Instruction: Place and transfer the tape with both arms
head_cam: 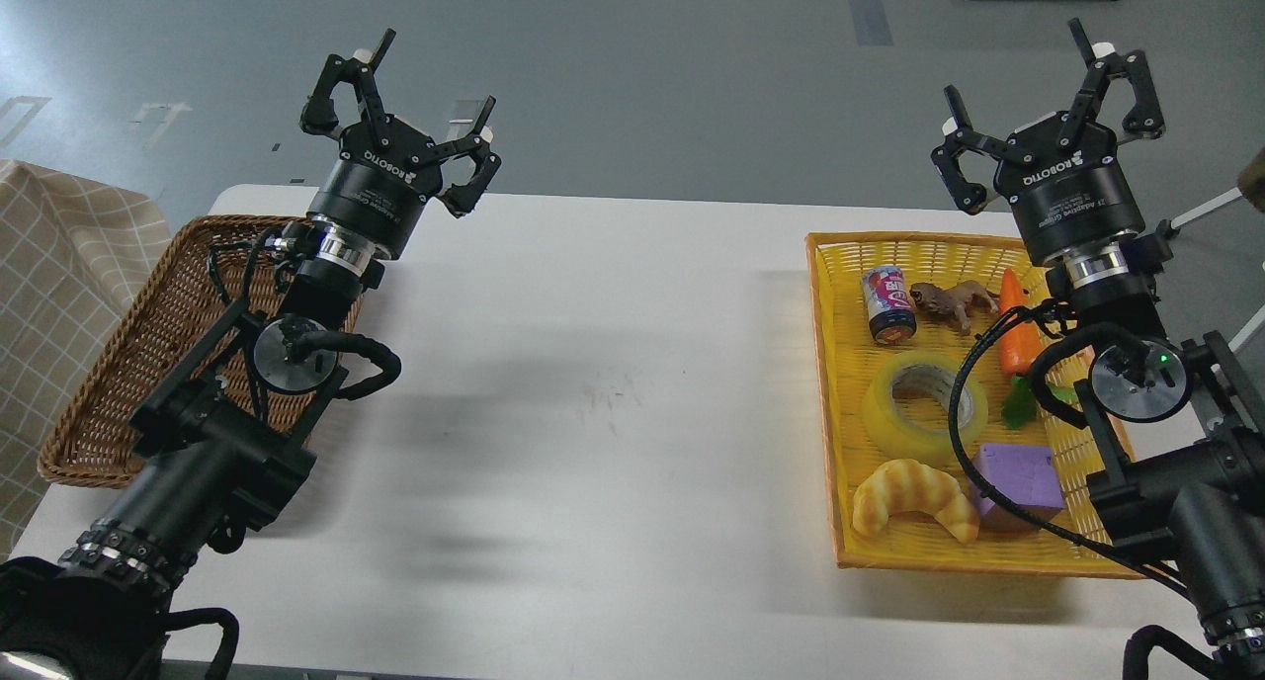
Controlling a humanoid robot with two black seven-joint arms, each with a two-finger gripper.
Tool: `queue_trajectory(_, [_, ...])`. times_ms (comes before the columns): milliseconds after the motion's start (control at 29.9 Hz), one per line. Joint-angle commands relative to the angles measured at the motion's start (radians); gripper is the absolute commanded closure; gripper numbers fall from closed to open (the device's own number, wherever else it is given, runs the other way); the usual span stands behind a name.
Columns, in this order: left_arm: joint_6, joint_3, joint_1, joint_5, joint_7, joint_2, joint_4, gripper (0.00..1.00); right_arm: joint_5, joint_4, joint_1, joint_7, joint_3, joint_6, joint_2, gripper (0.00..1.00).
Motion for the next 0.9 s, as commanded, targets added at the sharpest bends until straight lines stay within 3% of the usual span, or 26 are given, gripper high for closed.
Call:
queue_trajectory(0, [0.0, 0.003, -0.005, 0.0, 0.0, -0.001, 0.0, 0.02, 0.001, -0.001, -0.001, 0.0, 0.001, 0.0, -0.003, 0.0])
queue_trajectory(869, [0.0, 0.005, -0.006, 0.002, 0.002, 0.012, -0.001, 0.02, 0.001, 0.002, -0.001, 0.008, 0.005, 0.0, 0.0, 0.0])
